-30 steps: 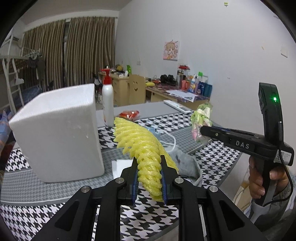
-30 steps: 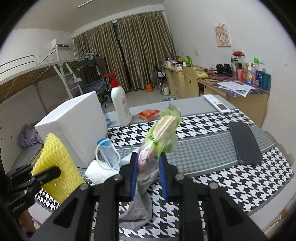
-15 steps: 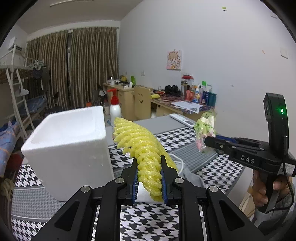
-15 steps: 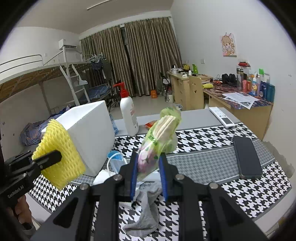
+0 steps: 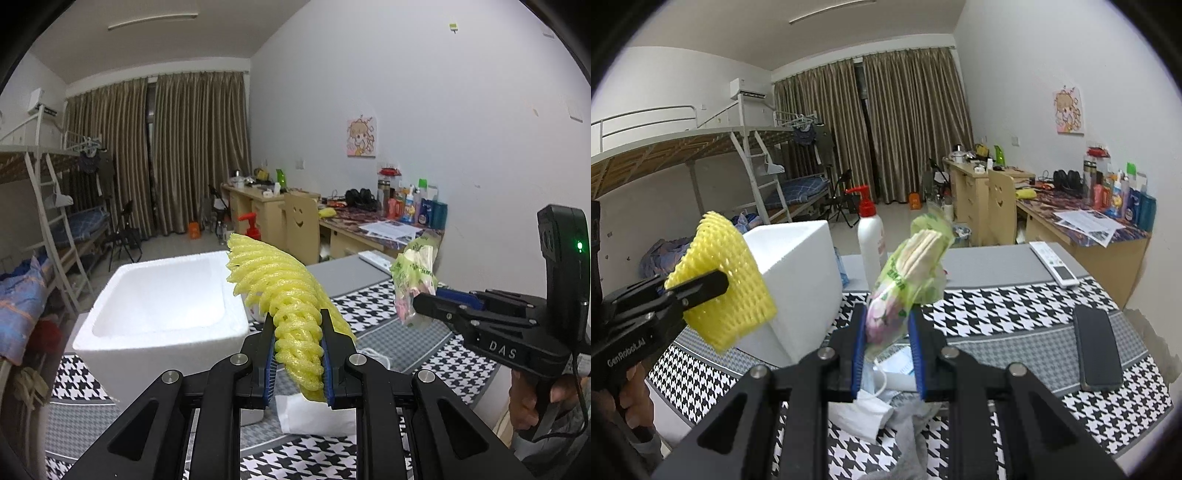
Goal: Organize soft objects
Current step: 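Lift the yellow net and snack bag and carry both toward the white foam box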
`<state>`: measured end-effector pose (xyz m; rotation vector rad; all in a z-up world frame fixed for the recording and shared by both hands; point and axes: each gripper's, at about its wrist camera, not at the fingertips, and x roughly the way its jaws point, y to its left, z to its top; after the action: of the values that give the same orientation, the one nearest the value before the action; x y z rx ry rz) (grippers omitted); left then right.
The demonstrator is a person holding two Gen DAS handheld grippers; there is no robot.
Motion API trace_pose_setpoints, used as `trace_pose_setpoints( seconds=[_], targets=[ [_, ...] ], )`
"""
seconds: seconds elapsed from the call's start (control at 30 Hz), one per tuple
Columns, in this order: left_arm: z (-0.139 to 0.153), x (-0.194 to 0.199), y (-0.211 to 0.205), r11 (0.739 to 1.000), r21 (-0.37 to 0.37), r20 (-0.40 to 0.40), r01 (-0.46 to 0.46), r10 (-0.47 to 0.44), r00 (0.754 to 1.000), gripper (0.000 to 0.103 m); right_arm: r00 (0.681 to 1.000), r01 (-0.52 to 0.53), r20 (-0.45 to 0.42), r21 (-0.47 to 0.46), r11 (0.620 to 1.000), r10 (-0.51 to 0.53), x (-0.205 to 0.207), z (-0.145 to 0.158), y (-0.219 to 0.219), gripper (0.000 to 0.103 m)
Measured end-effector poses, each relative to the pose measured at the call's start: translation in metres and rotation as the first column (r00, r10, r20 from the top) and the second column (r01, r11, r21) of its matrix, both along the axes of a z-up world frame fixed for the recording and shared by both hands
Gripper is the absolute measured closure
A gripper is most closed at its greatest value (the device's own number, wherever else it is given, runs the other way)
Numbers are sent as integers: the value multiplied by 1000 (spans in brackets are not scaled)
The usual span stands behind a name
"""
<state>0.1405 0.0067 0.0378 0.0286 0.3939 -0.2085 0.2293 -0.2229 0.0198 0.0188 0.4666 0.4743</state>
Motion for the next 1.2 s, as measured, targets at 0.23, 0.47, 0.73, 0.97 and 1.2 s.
trace_pose_setpoints(
  seconds=[0.23,0.47,0.73,0.97,1.2],
  targets=[
    [9,2,5,1000,-8,23,-14,14,1000,82,1000,-12,29,2,1000,12,0,10,5,77],
    [18,3,10,1000,-17,49,-11,12,999,82,998,-39,45,-3,999,39,0,19,16,77],
    [29,6,21,999,-35,77,-32,34,996,82,995,-55,78,-8,998,55,1,28,25,77],
    [36,10,35,997,-56,93,-59,64,994,82,994,-59,88,-3,998,59,5,33,31,77],
    [40,13,42,994,-56,116,-90,96,989,82,993,-80,86,-15,997,81,12,34,45,77]
  ],
)
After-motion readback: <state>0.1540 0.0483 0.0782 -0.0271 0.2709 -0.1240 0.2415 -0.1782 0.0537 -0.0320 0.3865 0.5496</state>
